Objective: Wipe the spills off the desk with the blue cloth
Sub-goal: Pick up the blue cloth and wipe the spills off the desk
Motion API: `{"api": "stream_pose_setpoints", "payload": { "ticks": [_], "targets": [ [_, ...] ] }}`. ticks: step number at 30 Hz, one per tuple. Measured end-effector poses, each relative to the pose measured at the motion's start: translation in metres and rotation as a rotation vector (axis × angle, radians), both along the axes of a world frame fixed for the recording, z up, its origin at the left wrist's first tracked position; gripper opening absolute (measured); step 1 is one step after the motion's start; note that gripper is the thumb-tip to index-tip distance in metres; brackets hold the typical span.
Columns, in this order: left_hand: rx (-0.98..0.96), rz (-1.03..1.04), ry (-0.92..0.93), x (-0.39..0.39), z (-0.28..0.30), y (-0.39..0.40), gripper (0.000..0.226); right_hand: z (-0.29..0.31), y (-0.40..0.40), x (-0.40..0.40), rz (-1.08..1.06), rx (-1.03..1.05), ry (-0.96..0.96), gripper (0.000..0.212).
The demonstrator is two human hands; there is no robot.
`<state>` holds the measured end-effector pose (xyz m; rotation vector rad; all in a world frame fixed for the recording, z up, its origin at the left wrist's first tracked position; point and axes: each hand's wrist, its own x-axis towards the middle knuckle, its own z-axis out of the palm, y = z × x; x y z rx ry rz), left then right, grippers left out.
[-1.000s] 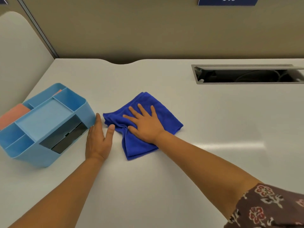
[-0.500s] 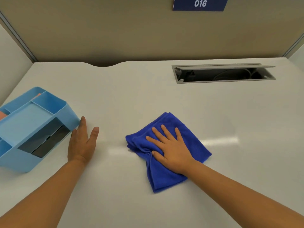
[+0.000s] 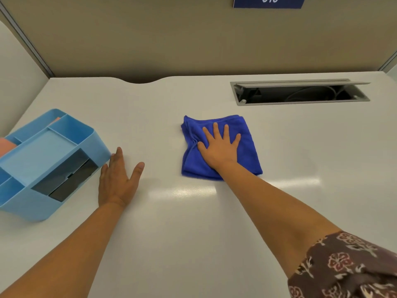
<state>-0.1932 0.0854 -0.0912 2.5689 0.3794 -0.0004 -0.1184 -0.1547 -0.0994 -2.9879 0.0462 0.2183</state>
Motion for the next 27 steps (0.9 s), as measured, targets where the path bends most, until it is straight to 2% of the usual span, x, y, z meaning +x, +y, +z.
{"api": "stream_pose_setpoints", "payload": {
  "ticks": [8, 12, 16, 20, 22, 27],
  "targets": [
    [0.030, -0.037, -0.074, -0.003, -0.004, 0.003, 0.063, -0.002, 0.025, -0.062, 0.198, 0.023, -0.022, 0.059],
    [0.067, -0.081, -0.087, -0.002, -0.014, 0.010, 0.070, -0.002, 0.002, -0.104, 0.235, 0.028, -0.011, 0.063],
    [0.076, -0.092, -0.097, 0.001, -0.019, 0.014, 0.073, 0.000, -0.031, -0.116, 0.149, 0.032, -0.002, 0.075],
    [0.050, -0.080, -0.108, 0.000, -0.020, 0.014, 0.062, -0.001, -0.046, -0.082, -0.067, 0.028, -0.024, 0.058],
    [0.045, -0.069, -0.109, 0.001, -0.021, 0.014, 0.062, 0.000, -0.043, -0.060, -0.155, 0.035, -0.031, 0.057],
    [0.047, -0.057, -0.125, 0.005, -0.020, 0.012, 0.072, 0.000, -0.010, -0.036, -0.114, 0.019, -0.020, 0.060]
  ]
}}
